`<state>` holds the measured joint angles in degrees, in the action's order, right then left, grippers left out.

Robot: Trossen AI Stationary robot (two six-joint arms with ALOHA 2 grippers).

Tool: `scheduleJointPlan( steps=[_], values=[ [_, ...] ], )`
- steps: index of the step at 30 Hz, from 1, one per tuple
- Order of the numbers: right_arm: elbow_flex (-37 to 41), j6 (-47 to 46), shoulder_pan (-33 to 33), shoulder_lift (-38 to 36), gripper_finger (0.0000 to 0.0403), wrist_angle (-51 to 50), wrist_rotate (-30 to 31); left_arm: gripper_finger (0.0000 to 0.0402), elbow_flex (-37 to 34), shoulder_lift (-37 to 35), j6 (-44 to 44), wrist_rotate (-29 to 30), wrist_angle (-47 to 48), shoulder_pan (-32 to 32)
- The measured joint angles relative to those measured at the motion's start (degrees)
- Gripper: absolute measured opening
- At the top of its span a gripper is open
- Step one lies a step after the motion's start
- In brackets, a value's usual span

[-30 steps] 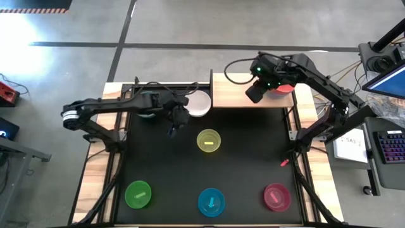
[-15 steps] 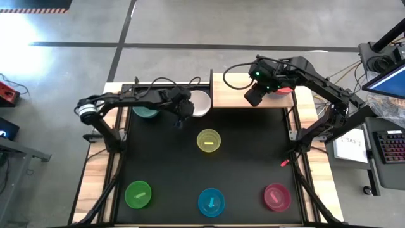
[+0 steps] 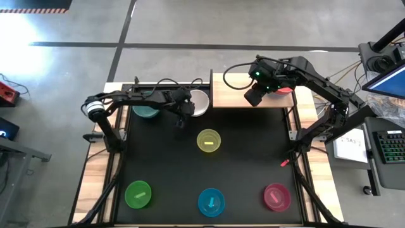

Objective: Place and stack bowls onto a shelf
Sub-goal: Stack the white bowl on top of the orange stacked bowls on the shelf

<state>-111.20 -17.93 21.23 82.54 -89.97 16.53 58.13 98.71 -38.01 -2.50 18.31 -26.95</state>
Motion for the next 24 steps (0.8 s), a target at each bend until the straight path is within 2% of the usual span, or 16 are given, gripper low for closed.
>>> scheduleJointPlan(
  steps=[5,12,16,19,24],
  values=[
    [0.0,0.1,0.0,0.0,0.0098,0.0,0.0,0.0014,0.0,-0.3,3.6,-2.4,1.7,-0.4],
    [0.0,0.6,0.0,0.0,0.0098,0.0,0.0,0.0002,0.0,-2.6,8.7,-8.4,3.8,-0.4],
    [0.0,2.5,0.0,0.0,0.0098,0.0,0.0,0.0001,0.0,-7.1,10.4,-16.9,4.8,-0.4],
    [0.0,6.7,0.0,0.0,0.0098,0.0,-1.0,0.0001,0.0,-12.2,10.2,-25.5,7.4,-0.4],
    [0.1,16.4,-0.1,0.0,0.0098,2.2,-8.7,0.0,0.0,-20.6,12.7,-43.1,8.8,-0.2]
  ],
)
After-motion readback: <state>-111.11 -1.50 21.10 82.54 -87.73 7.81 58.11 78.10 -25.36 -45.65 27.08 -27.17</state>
